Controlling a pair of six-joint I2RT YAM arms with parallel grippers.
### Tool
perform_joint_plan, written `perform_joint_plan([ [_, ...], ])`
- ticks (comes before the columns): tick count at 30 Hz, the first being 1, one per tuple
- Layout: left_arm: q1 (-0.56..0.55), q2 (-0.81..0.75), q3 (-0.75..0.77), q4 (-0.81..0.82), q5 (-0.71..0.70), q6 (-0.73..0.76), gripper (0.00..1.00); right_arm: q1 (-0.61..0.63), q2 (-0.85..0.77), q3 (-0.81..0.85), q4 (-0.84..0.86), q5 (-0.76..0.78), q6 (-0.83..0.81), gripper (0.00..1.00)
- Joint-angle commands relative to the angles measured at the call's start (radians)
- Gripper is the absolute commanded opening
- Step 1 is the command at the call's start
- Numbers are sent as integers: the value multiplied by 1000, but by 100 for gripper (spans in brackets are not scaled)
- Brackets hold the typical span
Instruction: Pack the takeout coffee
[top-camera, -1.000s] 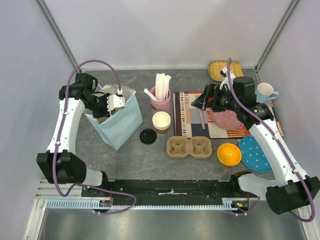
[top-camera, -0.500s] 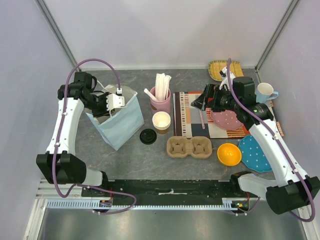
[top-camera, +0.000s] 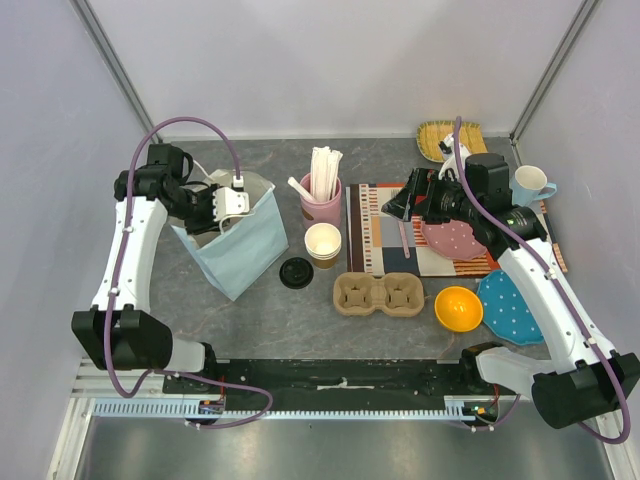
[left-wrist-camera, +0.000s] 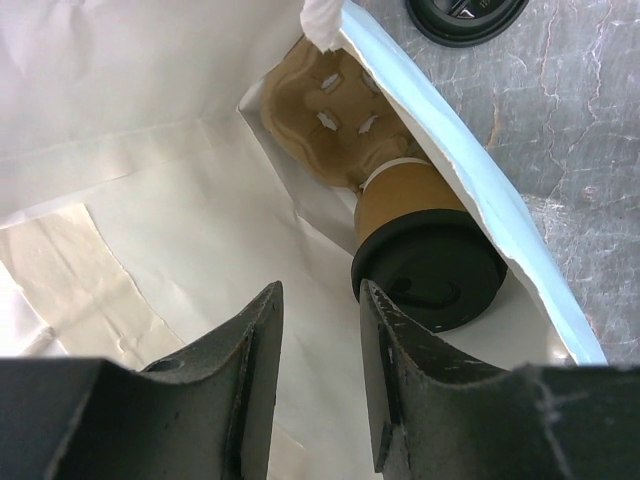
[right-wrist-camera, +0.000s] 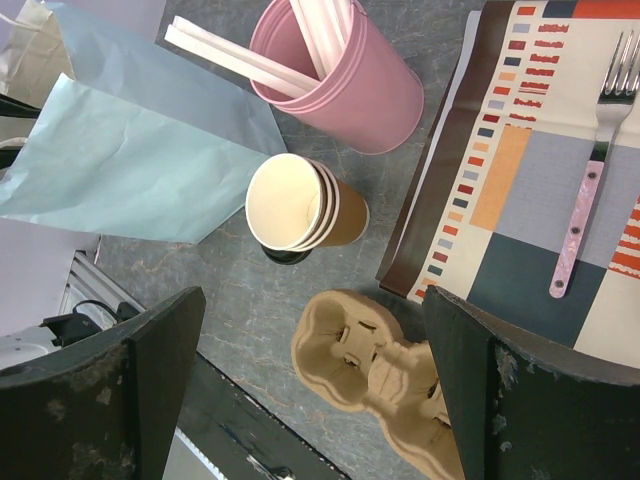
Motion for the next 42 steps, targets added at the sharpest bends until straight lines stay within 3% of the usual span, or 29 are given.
perform_joint_plan([
  [1, -2, -29, 25, -13, 37, 22, 43, 6, -5, 26, 31, 2, 6, 98],
  [24, -2, -9, 1, 34, 67, -91, 45, 10, 6, 36, 31, 2, 7, 98],
  [31, -2, -46, 71, 180, 53, -212, 46, 13, 10, 33, 32, 4, 7, 98],
  [38, -2, -66, 113, 205, 77, -271, 47, 18, 12, 31, 34, 4, 6, 98],
  [42, -2, -55, 172, 222, 73, -379, 49, 18, 14, 30, 34, 4, 6, 98],
])
